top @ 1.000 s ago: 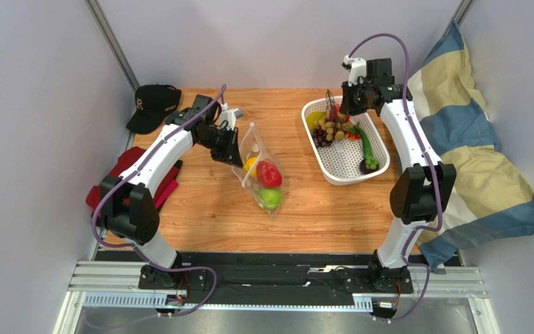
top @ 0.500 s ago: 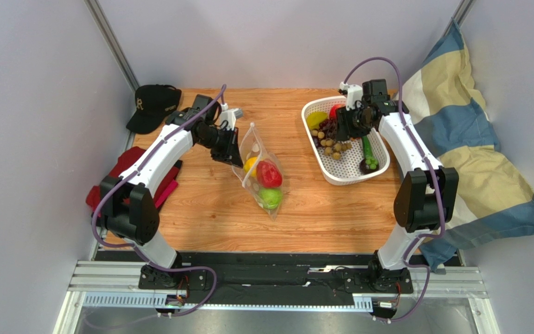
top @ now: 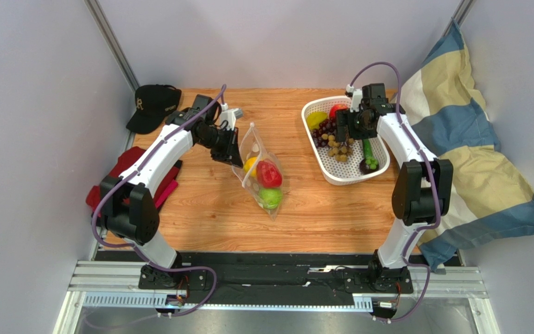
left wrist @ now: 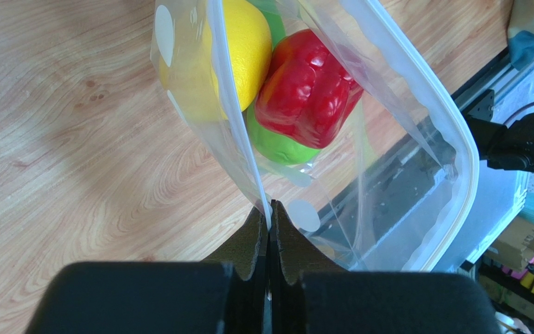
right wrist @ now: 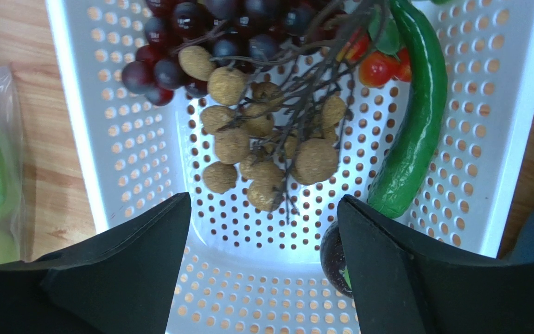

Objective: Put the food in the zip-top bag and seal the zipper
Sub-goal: Pick up the fake fruit from the bin.

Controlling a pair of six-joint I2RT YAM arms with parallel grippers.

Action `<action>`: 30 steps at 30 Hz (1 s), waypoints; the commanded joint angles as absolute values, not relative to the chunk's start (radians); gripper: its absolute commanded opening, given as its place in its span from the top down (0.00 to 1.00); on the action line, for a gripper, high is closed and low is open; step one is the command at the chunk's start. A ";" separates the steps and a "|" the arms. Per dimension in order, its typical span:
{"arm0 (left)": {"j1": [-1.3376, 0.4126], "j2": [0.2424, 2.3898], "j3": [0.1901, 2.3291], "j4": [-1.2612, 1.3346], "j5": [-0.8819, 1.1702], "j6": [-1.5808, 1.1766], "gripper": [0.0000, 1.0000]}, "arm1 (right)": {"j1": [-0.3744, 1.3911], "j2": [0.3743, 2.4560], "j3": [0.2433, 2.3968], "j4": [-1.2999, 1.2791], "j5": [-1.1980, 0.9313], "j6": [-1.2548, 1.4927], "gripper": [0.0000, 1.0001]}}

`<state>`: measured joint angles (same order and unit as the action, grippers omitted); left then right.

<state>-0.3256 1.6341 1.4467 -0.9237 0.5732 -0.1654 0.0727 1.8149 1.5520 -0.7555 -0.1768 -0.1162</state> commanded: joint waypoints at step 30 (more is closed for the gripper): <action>-0.431 1.551 1.494 -0.910 0.560 -0.124 1.00 | 0.009 1.660 1.562 -0.564 -0.504 0.053 1.00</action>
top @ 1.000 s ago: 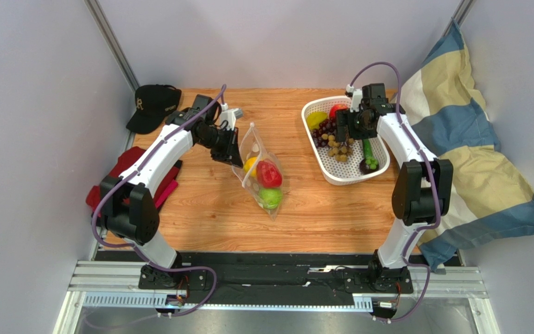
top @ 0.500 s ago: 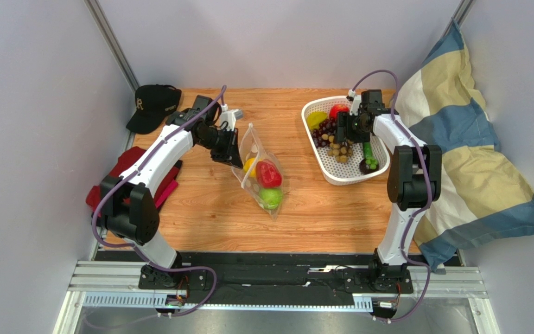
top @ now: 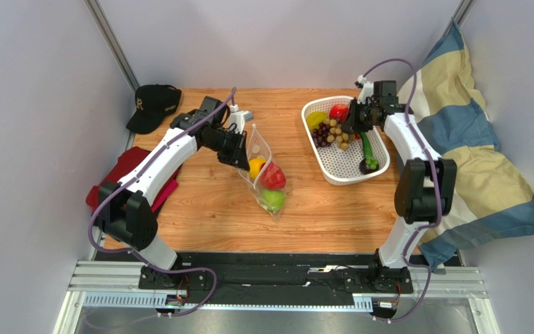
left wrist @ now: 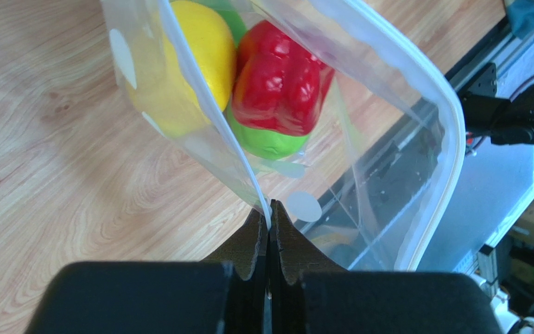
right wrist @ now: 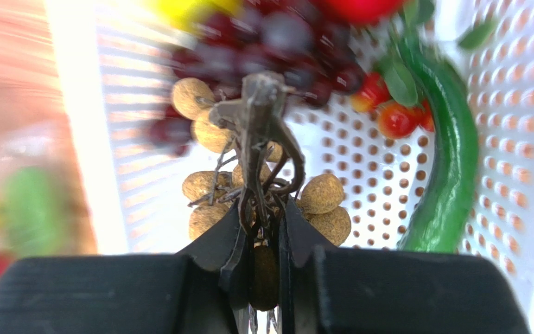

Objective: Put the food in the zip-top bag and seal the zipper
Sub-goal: Pick up the fake fruit from the bin, then place the fake fruit in the zipper food storage bag.

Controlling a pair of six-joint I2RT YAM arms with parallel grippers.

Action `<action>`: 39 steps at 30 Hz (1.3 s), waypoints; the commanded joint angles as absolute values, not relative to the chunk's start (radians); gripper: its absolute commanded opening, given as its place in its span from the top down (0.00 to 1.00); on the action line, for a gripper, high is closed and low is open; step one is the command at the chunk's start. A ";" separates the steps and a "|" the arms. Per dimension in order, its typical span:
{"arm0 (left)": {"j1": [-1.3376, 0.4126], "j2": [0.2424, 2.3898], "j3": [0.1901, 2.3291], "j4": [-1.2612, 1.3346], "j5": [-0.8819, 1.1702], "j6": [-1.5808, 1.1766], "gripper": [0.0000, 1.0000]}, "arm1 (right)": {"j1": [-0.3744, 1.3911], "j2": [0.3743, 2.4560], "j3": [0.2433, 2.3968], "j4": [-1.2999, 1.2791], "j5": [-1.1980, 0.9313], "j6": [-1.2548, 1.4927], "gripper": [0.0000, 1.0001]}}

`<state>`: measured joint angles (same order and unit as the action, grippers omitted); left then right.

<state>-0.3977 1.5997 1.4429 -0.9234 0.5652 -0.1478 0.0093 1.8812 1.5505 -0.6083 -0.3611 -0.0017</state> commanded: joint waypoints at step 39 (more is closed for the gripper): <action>-0.486 1.549 1.494 -0.811 0.587 -0.229 1.00 | 0.511 1.410 1.226 -0.454 -0.476 0.292 1.00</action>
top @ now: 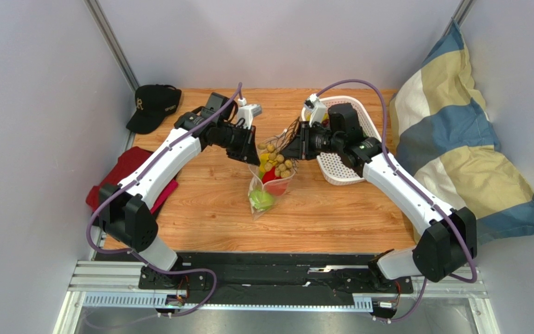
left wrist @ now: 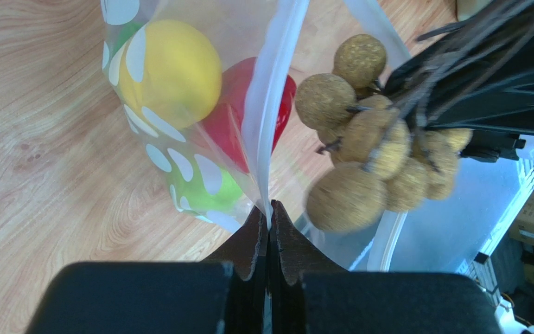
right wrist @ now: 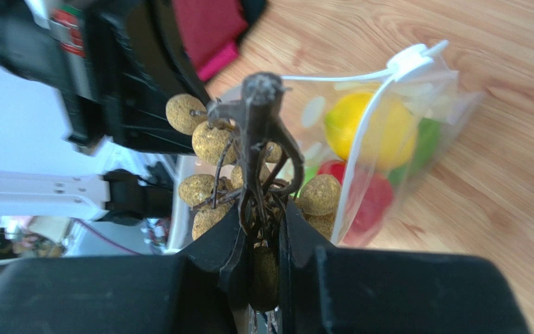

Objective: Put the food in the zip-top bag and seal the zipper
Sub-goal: Place the fake fruit in the zipper food storage bag.

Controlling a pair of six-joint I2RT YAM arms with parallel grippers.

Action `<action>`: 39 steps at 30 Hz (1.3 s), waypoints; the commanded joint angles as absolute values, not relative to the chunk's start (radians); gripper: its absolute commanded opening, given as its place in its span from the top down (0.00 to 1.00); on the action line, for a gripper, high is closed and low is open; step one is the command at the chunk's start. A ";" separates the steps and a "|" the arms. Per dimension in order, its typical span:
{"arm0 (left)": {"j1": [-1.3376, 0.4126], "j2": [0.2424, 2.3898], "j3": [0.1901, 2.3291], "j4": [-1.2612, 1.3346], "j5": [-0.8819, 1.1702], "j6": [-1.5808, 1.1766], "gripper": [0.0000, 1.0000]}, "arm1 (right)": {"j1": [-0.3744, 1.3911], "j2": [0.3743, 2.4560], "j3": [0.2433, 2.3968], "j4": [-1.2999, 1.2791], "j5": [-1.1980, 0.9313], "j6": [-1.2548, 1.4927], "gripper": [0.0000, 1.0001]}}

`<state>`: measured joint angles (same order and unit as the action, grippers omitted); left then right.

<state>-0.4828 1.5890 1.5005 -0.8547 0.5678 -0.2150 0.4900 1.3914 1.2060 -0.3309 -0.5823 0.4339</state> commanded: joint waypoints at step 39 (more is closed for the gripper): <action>-0.485 1.509 1.401 -0.680 0.543 -0.413 1.00 | 0.703 1.746 1.552 -0.831 -0.381 0.522 1.00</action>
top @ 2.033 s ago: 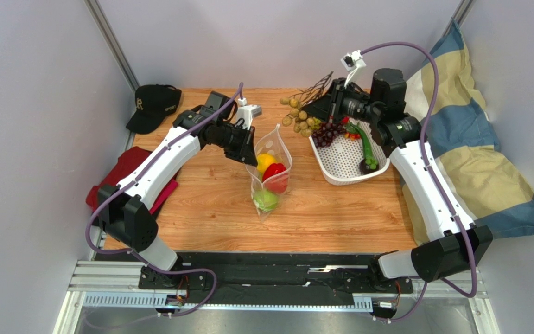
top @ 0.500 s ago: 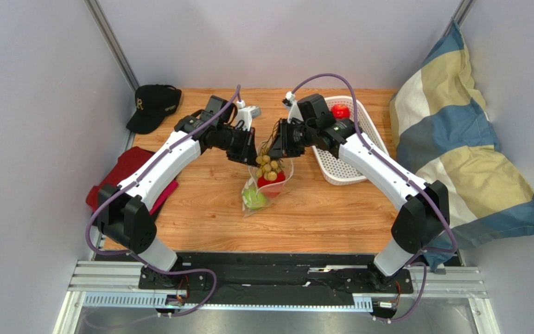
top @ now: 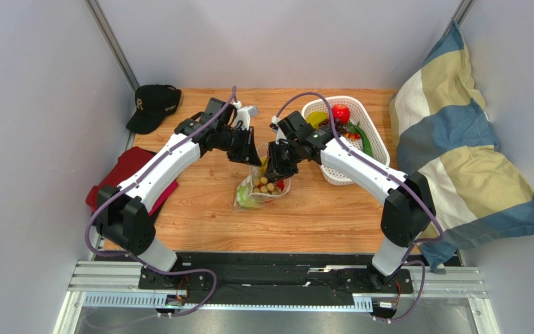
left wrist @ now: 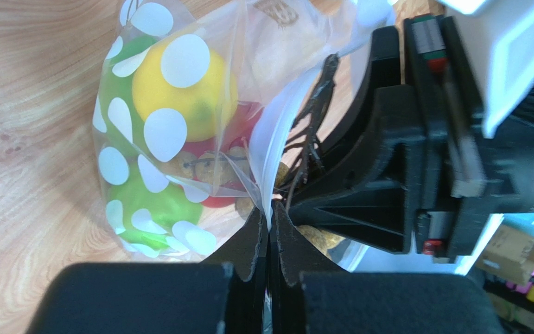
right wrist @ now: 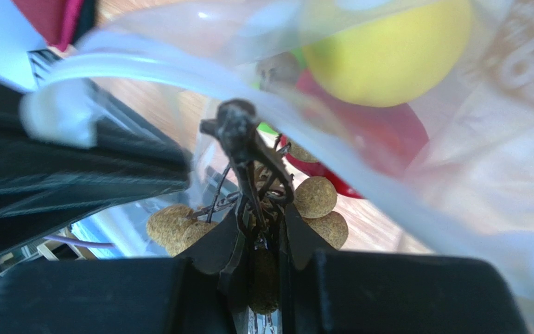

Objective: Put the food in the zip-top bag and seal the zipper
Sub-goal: Place the fake fruit in the zipper food storage bag.

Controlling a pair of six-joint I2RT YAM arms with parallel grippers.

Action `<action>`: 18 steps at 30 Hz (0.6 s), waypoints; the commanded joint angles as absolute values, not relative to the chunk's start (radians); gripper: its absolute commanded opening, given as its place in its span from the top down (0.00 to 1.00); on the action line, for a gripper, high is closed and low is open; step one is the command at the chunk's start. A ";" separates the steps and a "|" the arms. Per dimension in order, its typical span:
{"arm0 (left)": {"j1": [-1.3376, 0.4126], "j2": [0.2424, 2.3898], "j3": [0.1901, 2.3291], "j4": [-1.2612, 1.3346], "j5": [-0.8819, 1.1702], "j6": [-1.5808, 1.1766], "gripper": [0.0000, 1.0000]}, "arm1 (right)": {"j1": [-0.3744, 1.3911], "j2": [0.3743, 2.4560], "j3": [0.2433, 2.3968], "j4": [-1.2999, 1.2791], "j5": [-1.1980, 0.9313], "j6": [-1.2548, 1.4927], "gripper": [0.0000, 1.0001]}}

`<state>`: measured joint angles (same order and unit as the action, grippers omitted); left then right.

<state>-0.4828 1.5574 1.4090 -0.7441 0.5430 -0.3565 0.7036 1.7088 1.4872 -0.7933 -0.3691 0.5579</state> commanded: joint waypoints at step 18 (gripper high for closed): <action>-0.413 1.502 1.350 -0.675 0.655 -0.431 1.00 | 0.597 1.594 1.652 -1.082 -0.341 0.110 0.31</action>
